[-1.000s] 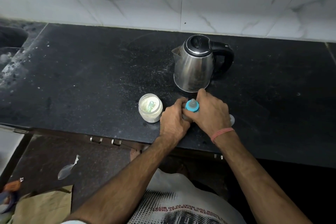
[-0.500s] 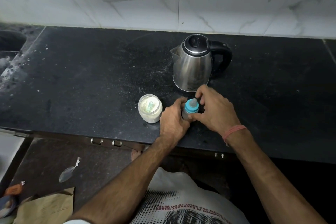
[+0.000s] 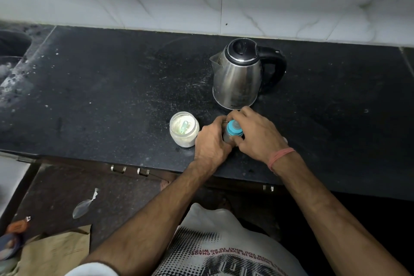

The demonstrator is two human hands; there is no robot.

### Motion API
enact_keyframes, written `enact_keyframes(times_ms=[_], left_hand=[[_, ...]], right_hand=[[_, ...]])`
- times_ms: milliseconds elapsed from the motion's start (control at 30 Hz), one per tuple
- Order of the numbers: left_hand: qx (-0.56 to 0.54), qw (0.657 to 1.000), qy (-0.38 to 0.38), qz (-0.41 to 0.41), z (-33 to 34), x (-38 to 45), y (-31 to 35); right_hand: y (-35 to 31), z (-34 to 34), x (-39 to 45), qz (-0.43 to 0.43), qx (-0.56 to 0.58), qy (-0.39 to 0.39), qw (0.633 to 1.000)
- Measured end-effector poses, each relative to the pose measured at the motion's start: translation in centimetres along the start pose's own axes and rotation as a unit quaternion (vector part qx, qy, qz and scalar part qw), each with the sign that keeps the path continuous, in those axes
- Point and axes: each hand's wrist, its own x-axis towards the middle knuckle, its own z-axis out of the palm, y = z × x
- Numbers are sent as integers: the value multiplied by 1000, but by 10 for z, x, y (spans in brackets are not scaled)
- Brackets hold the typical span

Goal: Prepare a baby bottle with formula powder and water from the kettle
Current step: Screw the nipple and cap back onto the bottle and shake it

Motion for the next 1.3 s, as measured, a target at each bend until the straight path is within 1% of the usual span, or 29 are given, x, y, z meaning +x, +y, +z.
enact_keyframes(times_ms=[167, 267, 367, 467, 600, 767, 867, 967, 1167, 1233, 1300], left_hand=[[8, 1000, 3, -12, 0, 2, -5], [11, 1000, 4, -15, 2, -1, -3], [10, 1000, 7, -13, 4, -1, -1], [11, 1000, 8, -14, 3, 1, -2], [3, 1000, 5, -11, 2, 0, -1], [-5, 1000, -2, -12, -1, 0, -1], [-7, 1000, 3, -10, -1, -1, 0], [-14, 1000, 5, -13, 0, -1, 0], [-22, 1000, -5, -13, 0, 0, -2], [-20, 1000, -7, -12, 0, 0, -3], [-17, 1000, -9, -9, 1, 0, -3]], right_hand=[[-2, -10, 6, -25, 16, -39, 999], [-2, -16, 2, -53, -16, -48, 997], [-1, -21, 3, -60, -42, -60, 995], [-4, -24, 8, -48, -55, -72, 995], [-6, -24, 11, -11, -58, -78, 995], [-8, -21, 15, 15, -123, -59, 991], [-9, -22, 15, 50, -151, -80, 984], [-11, -27, 11, 60, -180, -91, 978], [-9, -31, 4, 89, -179, -97, 975], [-8, -30, 2, 83, -140, -82, 983], [-9, -31, 1, 72, -76, -63, 993]])
